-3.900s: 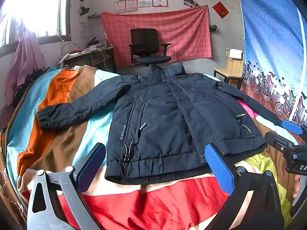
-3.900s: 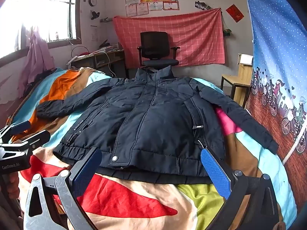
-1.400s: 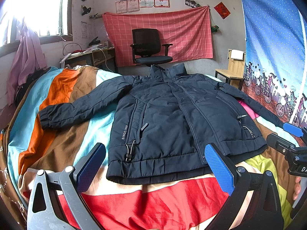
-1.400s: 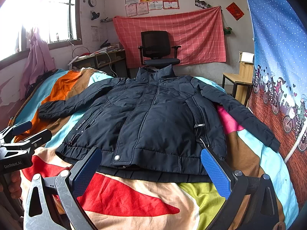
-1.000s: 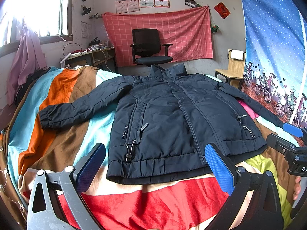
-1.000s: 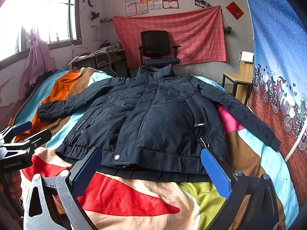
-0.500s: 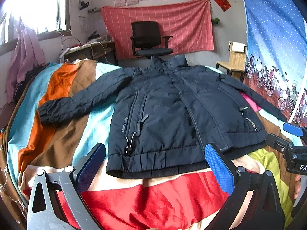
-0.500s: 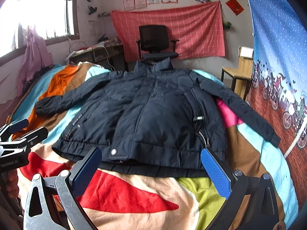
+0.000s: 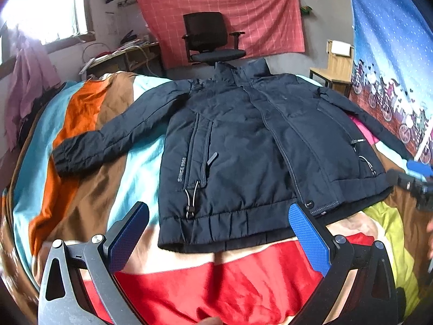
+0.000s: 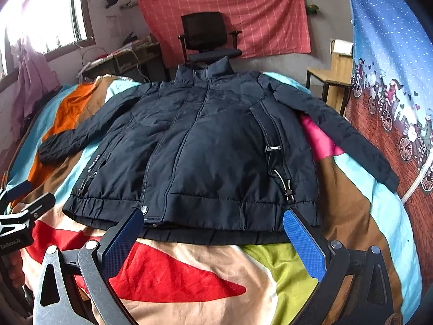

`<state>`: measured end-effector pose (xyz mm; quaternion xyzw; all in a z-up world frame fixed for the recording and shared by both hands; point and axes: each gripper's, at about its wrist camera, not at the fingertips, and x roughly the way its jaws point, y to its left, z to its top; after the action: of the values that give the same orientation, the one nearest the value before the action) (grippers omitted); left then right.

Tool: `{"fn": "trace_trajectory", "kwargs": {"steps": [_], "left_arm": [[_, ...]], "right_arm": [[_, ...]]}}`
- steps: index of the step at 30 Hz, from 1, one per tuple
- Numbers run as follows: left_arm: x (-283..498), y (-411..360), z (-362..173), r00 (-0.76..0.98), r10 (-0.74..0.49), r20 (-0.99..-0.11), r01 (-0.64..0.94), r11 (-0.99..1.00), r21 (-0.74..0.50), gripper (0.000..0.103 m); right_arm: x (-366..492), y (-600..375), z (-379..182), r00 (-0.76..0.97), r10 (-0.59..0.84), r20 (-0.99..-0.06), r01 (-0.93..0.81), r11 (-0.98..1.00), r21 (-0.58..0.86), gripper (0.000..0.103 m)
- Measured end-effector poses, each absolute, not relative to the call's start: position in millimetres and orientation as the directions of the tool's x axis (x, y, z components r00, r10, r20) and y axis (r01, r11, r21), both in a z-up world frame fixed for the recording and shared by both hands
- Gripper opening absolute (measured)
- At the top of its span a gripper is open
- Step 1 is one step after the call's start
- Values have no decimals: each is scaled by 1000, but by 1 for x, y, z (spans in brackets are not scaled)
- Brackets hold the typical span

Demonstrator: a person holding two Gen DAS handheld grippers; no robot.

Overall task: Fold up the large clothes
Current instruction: 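Grasp the jacket sleeve cuff with the right tool and lift it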

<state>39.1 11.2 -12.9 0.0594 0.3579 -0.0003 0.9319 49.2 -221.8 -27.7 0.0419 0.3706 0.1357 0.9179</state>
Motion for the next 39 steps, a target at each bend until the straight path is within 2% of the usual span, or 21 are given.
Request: {"fn": "trace_trajectory", "kwargs": {"steps": [10,16,19,25,29,32,35,37,39], "left_arm": [[105,17,30,745,48,-666,144,962,230,101],[163,1,55,776,102,-622,143,933,331,101],[194,-8,58,784,109,-611,122,938,323,101],[257,-23,56,765,88,-639,89,967,239,101],[296,-37,50,773,67,-631,88,974,210,101],[316,-52,39,795,56,-603,108,967,232,101],[336,-65,18,787,67,-613,113,962,250,101],[347,-70,2,750,66,-658,114,967,227,101],[358,-78,-13,702,71,-708,111,972,207,101]], "right_arm": [[126,-267,23,677,252,-692,-110,964,243,103],[185,-291,57,675,235,-700,-51,961,273,103],[210,-297,66,681,246,-689,-56,957,286,103],[256,-306,65,681,171,-712,-55,982,183,103],[279,-326,51,642,175,-746,-3,974,226,103],[280,-341,35,635,181,-751,18,969,248,103],[274,-356,4,590,269,-762,25,936,350,103],[270,-373,-28,538,453,-710,33,831,555,103],[263,-387,-49,543,490,-681,94,771,630,103]]}}
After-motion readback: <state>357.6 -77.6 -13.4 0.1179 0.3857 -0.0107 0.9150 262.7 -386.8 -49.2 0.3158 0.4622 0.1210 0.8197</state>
